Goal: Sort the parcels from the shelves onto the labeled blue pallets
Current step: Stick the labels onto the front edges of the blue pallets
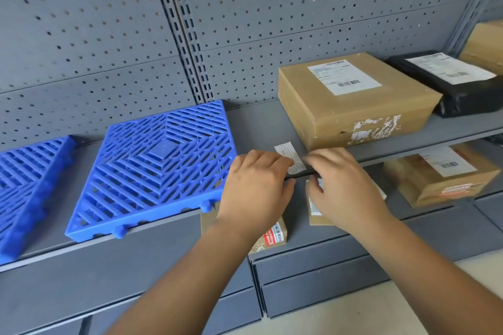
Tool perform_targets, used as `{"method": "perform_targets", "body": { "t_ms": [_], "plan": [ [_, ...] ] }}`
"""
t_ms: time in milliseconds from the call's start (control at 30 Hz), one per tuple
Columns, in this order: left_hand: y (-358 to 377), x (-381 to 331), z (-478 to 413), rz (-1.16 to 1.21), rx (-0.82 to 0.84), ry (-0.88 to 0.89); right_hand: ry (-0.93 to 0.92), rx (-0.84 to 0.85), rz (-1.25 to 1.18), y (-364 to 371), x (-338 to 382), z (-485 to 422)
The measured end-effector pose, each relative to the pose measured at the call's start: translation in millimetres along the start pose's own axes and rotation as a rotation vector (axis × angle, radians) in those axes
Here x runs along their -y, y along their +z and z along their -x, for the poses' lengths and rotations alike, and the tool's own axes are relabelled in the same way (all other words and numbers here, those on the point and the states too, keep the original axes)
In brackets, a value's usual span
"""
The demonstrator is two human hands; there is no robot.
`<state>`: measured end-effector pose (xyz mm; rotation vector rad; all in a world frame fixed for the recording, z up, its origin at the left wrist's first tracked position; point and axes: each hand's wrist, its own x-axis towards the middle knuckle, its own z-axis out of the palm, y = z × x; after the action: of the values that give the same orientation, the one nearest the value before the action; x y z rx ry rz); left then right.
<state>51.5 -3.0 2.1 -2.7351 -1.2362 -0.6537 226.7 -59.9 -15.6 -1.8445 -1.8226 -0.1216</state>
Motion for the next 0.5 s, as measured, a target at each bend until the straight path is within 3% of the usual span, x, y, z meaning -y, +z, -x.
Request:
{"method": "perform_targets", "body": {
  "t_ms": [500],
  "plan": [
    [15,-8,-12,-0.030,0.045,0.052,-0.019,-0.006,-0.049,12,-5,3]
  ]
}}
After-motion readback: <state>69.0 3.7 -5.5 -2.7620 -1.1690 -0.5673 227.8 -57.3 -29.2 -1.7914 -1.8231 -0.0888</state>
